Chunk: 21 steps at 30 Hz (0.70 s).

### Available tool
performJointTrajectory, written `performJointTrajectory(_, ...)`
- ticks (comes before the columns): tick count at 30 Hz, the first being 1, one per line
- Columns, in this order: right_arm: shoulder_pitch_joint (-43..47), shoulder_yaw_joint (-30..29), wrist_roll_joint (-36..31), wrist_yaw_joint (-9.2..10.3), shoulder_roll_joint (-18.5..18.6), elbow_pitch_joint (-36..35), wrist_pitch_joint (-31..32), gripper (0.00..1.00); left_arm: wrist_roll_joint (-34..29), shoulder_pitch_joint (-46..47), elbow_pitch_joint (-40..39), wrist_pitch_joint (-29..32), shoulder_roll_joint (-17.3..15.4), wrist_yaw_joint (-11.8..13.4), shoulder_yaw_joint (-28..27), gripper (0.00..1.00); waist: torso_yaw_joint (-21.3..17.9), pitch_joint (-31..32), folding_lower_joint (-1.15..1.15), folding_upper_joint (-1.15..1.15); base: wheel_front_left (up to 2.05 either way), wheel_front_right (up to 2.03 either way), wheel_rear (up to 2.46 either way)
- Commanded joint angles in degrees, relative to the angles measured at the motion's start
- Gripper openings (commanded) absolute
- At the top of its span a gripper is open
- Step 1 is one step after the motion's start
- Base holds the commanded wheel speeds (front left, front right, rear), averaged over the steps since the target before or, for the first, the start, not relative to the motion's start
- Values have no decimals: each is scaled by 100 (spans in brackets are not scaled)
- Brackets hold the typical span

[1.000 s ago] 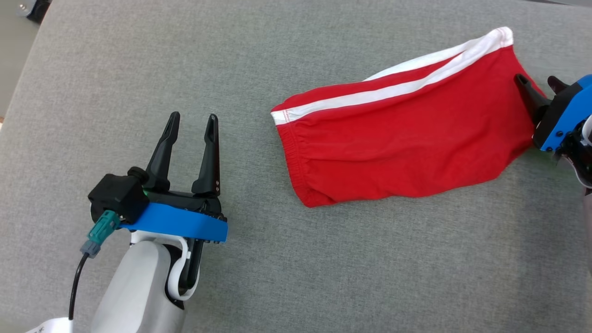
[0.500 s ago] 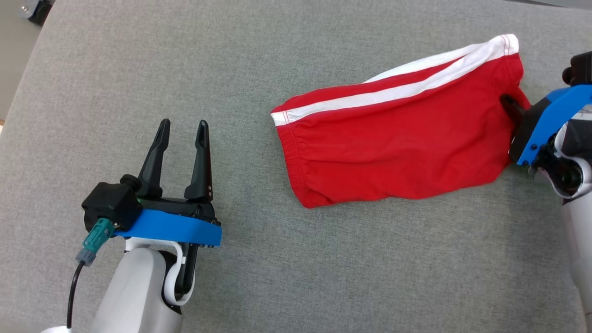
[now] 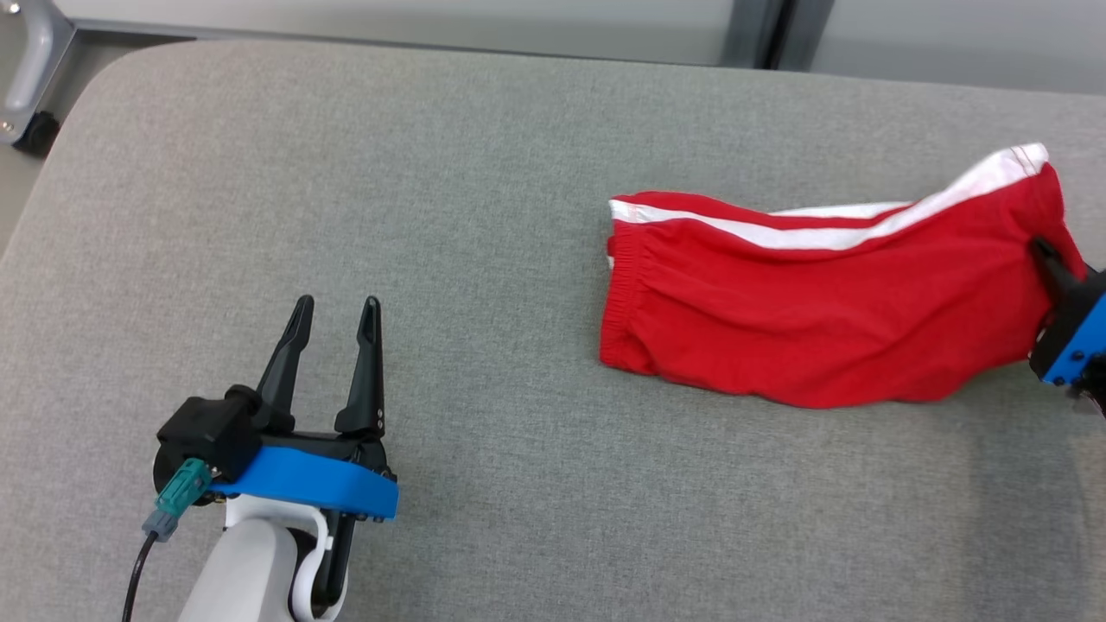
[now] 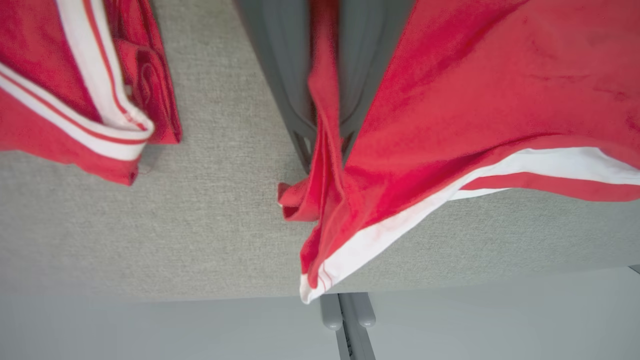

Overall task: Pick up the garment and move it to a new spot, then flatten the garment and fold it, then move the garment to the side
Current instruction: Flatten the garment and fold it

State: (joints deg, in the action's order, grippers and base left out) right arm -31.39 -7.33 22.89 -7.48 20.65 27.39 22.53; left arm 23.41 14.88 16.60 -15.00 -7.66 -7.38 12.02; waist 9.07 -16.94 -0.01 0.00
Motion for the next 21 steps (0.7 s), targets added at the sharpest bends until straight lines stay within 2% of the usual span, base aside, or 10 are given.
performJointTrajectory(1,178,-86,-96,-3,11,-87,29,0,23,-91,8,-24,-55,-12,10,100,-105,133,1,0,0,0,0)
performJointTrajectory(6,390,-388,-414,-3,-158,-478,241,0,84,-187,8,-24,-54,-12,49,100,-127,251,1,0,0,0,0)
performJointTrajectory(10,382,-295,-574,-3,-330,-826,419,0,122,-163,12,-24,-48,-12,83,100,-97,274,1,0,0,0,0)
performJointTrajectory(16,82,580,-723,-3,-703,-1480,927,0,170,-93,9,-24,-53,-12,160,100,54,241,1,0,0,0,0)
performJointTrajectory(21,-125,1289,-603,-3,-847,-1508,1173,0,163,-49,13,-24,-26,-12,176,100,175,220,1,0,0,0,0)
